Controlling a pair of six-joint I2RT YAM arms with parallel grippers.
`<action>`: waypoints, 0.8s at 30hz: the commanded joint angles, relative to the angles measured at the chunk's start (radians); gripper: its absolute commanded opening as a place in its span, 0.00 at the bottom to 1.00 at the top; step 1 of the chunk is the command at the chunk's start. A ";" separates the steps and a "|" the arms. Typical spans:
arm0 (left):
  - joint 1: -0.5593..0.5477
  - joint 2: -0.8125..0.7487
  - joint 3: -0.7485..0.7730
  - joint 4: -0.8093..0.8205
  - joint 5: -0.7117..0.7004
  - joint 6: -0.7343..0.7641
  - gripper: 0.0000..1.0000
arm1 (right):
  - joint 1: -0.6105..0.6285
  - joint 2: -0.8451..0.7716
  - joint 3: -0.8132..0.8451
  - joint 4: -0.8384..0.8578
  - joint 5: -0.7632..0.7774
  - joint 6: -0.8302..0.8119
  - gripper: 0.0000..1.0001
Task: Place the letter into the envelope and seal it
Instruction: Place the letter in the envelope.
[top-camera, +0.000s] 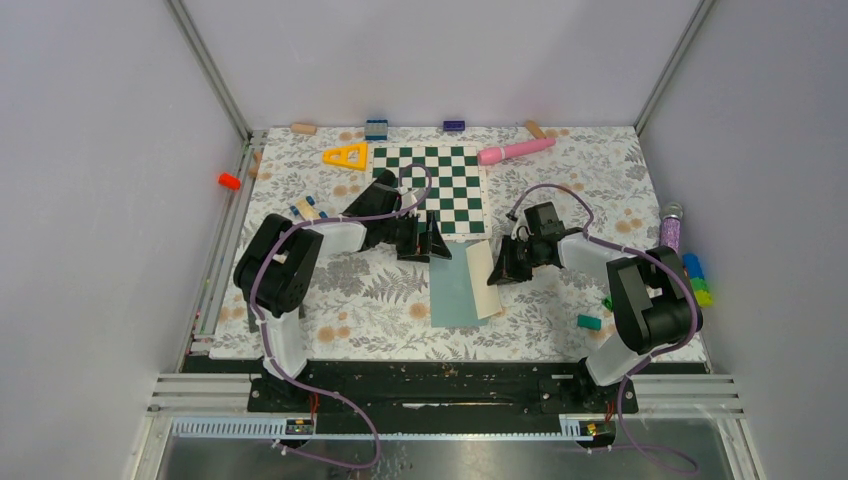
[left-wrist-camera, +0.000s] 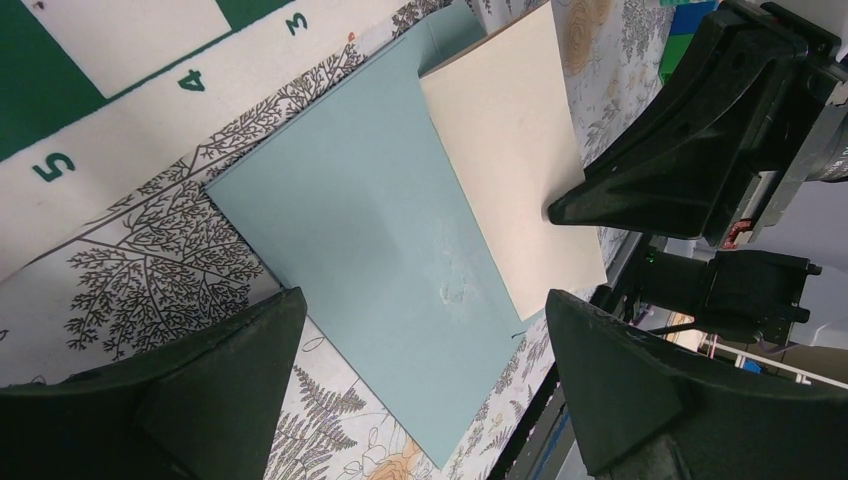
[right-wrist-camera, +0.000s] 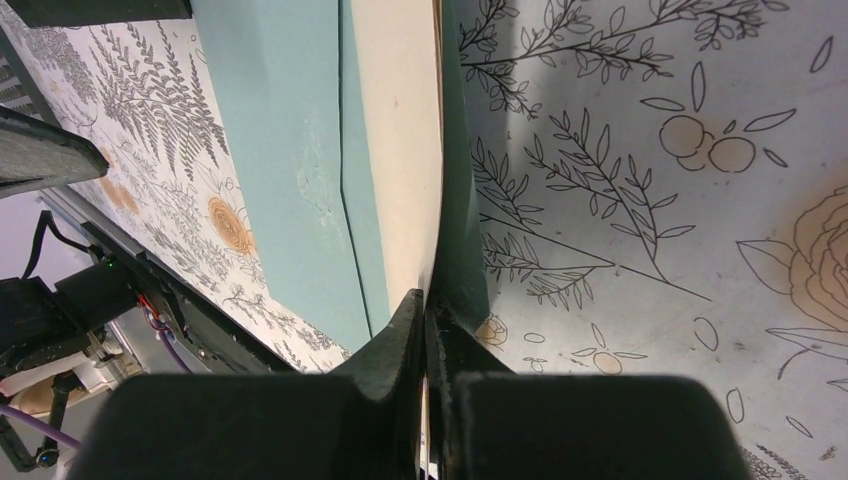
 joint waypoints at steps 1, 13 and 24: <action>-0.001 0.028 0.013 -0.026 -0.094 0.033 0.96 | 0.009 -0.035 0.030 -0.040 0.025 0.011 0.00; -0.013 0.028 0.014 -0.026 -0.079 0.033 0.95 | 0.007 0.042 0.048 -0.034 -0.001 0.033 0.00; -0.023 0.037 0.024 -0.026 -0.068 0.038 0.95 | 0.010 0.131 0.092 -0.025 -0.089 0.039 0.00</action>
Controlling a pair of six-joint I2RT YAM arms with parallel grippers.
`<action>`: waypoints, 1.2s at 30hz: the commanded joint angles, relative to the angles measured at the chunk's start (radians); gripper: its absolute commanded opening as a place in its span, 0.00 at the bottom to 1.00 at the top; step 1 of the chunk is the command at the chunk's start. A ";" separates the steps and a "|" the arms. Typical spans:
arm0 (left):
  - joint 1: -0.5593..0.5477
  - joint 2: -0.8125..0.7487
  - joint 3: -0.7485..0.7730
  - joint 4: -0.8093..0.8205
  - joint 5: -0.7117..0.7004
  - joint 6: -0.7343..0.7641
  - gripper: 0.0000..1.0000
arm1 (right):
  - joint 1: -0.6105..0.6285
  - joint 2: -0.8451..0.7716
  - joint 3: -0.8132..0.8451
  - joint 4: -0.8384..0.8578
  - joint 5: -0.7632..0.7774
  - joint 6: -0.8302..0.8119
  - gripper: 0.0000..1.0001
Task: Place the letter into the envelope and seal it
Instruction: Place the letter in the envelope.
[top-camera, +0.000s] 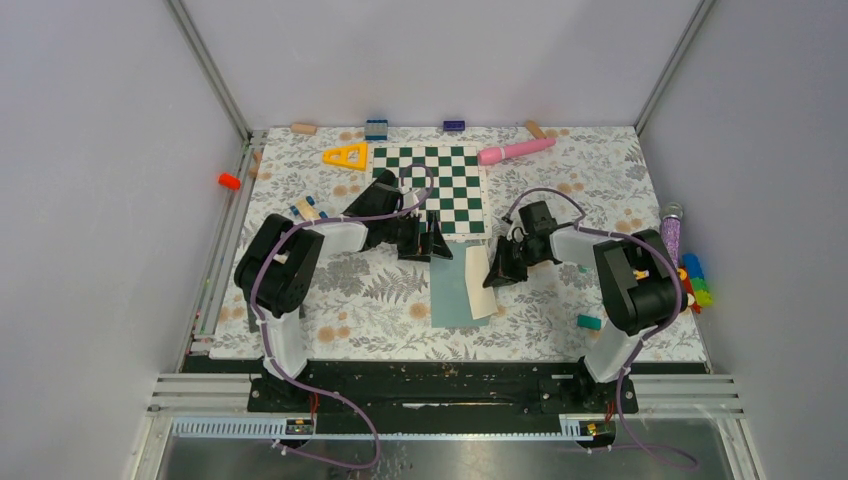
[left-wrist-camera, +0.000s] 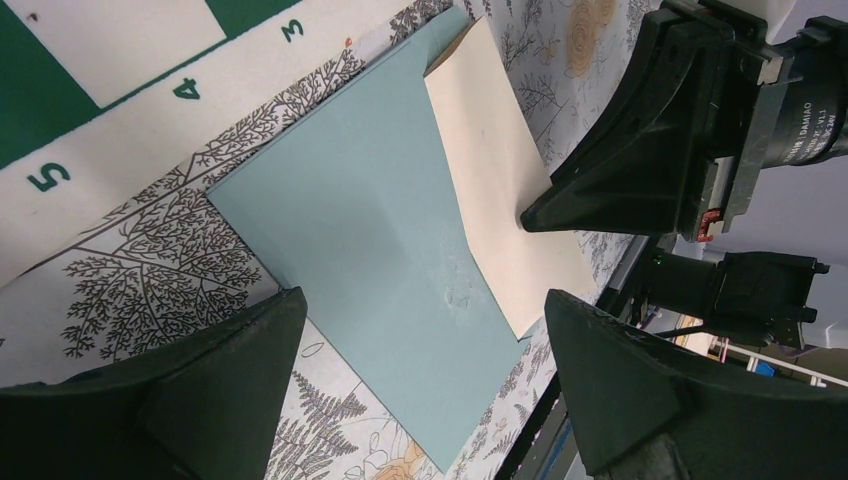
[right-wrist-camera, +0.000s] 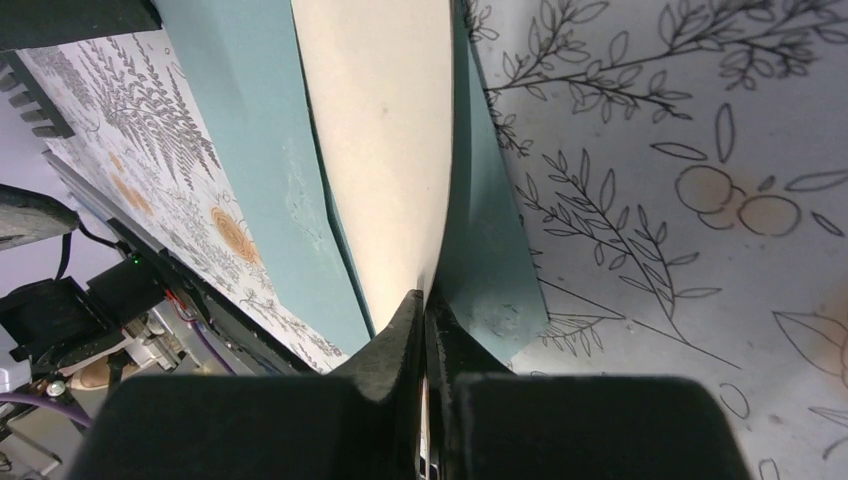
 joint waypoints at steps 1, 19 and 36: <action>-0.009 0.037 0.018 -0.040 -0.053 0.032 0.95 | 0.012 0.024 0.045 0.001 -0.052 -0.003 0.00; 0.095 -0.084 0.025 -0.139 -0.013 0.183 0.99 | -0.031 0.040 0.001 0.288 -0.351 0.178 0.00; 0.109 0.004 -0.024 -0.028 0.081 0.093 0.99 | -0.075 0.072 -0.061 0.536 -0.506 0.378 0.00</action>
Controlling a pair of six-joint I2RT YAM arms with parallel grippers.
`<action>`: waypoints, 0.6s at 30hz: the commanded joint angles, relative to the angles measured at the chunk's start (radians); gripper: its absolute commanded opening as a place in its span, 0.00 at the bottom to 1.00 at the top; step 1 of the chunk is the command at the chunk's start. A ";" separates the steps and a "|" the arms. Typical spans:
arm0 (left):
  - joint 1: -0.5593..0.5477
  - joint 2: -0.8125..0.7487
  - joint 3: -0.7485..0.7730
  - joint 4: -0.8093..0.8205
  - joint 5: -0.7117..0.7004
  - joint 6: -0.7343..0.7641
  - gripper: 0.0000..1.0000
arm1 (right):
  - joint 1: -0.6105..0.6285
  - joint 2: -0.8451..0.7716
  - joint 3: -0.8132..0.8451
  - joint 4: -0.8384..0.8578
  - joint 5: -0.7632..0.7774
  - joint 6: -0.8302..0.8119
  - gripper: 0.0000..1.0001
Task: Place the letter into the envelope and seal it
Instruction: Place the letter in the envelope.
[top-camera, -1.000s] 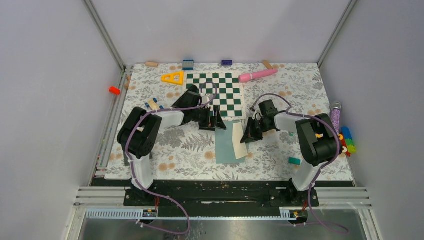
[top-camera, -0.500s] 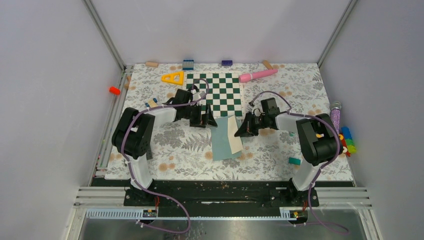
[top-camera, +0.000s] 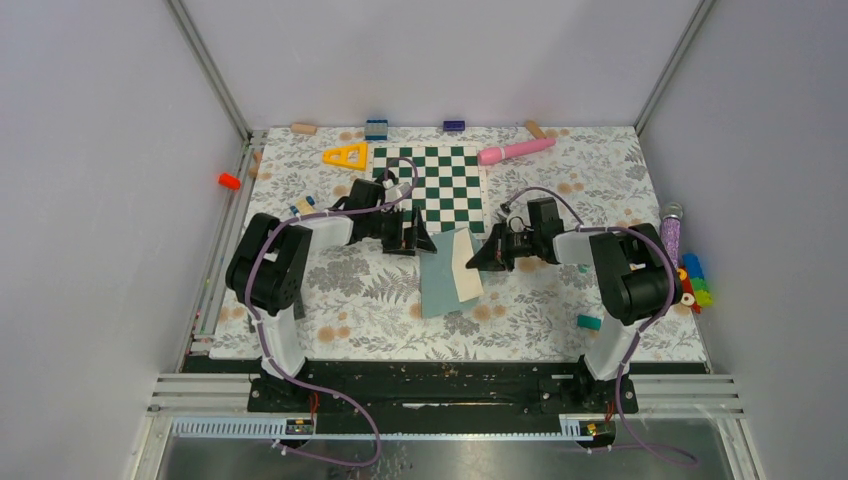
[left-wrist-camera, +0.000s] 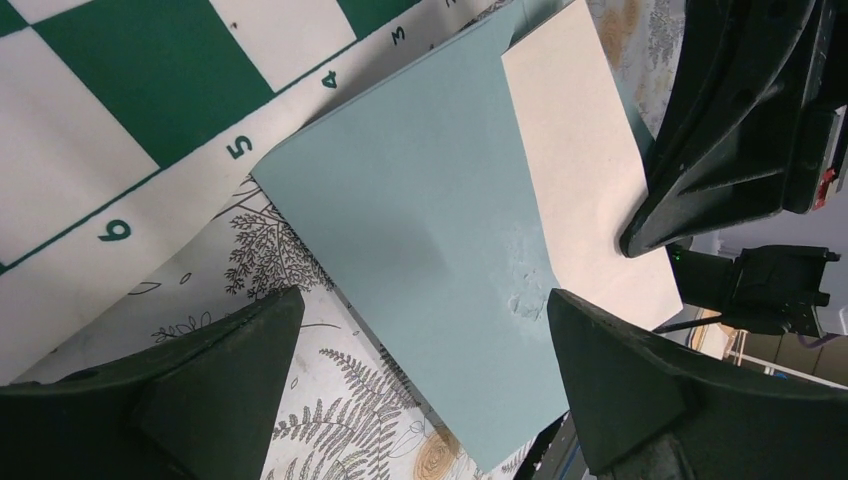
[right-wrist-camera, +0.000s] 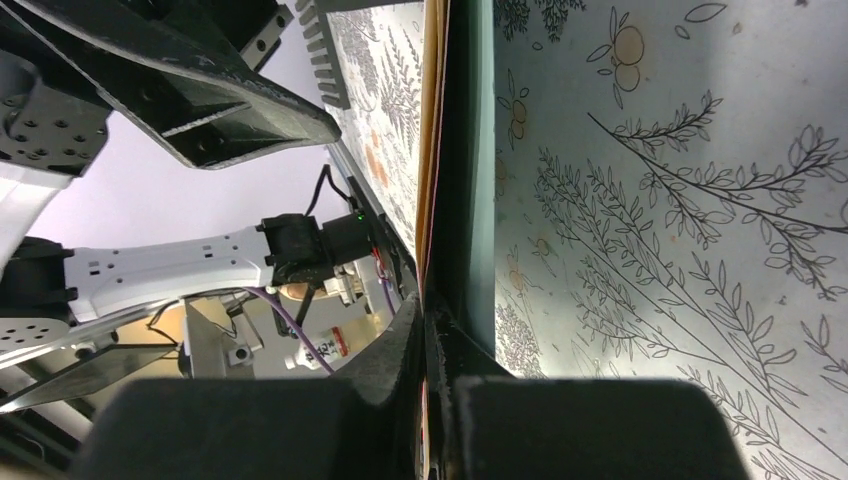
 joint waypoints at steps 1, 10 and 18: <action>0.006 0.017 -0.032 0.045 0.046 -0.021 0.99 | -0.024 0.000 -0.022 0.108 -0.074 0.075 0.00; 0.005 0.009 -0.041 0.020 0.041 0.012 0.99 | -0.029 -0.039 -0.051 0.105 -0.094 0.081 0.00; 0.006 0.038 -0.061 0.074 0.108 -0.022 0.99 | -0.029 -0.107 -0.069 0.110 -0.097 0.088 0.00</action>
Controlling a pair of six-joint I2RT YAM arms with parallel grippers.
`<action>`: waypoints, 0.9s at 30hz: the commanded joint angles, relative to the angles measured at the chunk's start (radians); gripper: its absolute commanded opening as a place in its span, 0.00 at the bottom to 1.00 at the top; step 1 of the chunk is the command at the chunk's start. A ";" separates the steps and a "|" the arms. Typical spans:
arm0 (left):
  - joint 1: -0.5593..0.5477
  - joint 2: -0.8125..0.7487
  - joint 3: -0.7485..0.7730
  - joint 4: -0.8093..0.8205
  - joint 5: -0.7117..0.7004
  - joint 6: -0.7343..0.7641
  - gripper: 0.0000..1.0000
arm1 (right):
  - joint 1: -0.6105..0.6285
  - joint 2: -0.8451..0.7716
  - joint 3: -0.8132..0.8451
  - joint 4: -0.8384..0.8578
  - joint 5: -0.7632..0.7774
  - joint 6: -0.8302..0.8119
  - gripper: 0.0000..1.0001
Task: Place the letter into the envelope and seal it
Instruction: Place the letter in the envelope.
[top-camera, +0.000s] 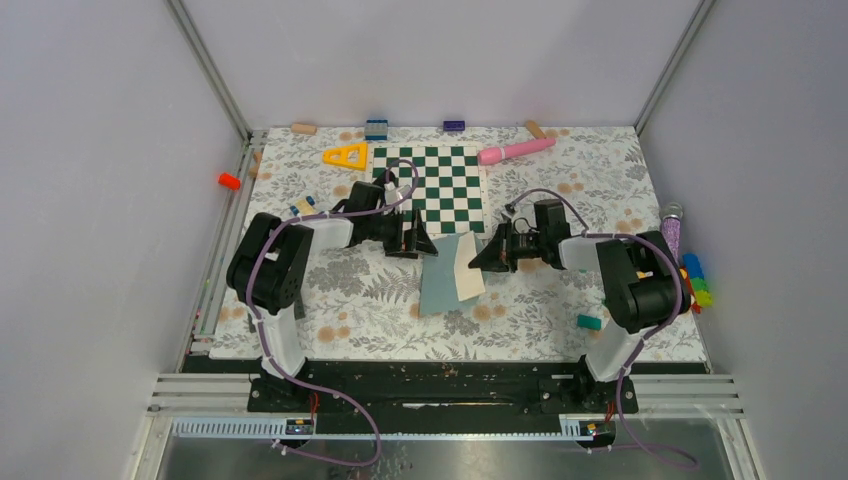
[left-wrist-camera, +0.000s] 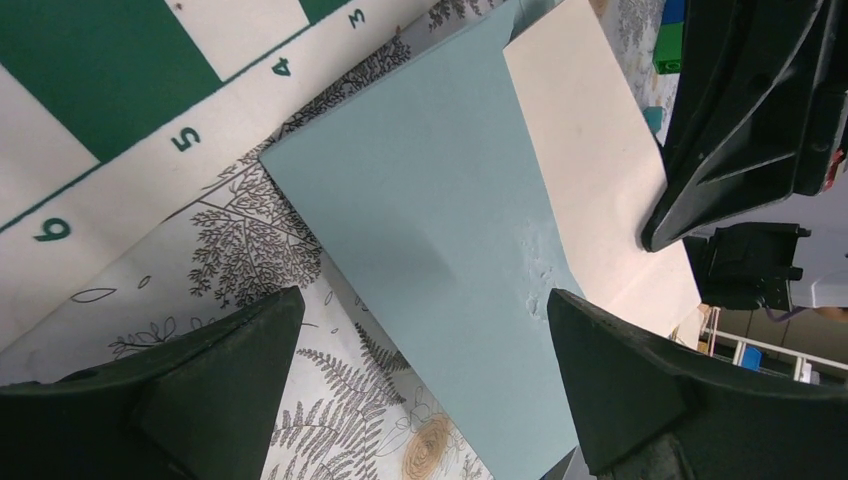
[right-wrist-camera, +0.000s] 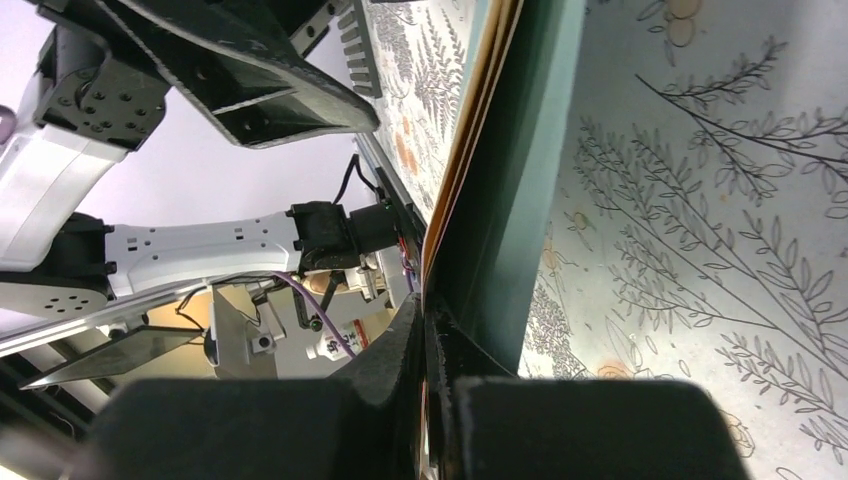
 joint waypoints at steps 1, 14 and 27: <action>0.003 0.033 -0.036 0.035 0.064 -0.009 0.99 | -0.006 -0.061 -0.007 0.041 -0.039 0.019 0.00; 0.003 0.045 -0.076 0.249 0.254 -0.176 0.99 | -0.005 -0.096 -0.015 0.145 -0.056 0.081 0.00; 0.004 0.042 -0.118 0.506 0.349 -0.376 0.83 | -0.005 -0.099 0.029 -0.043 0.035 -0.099 0.00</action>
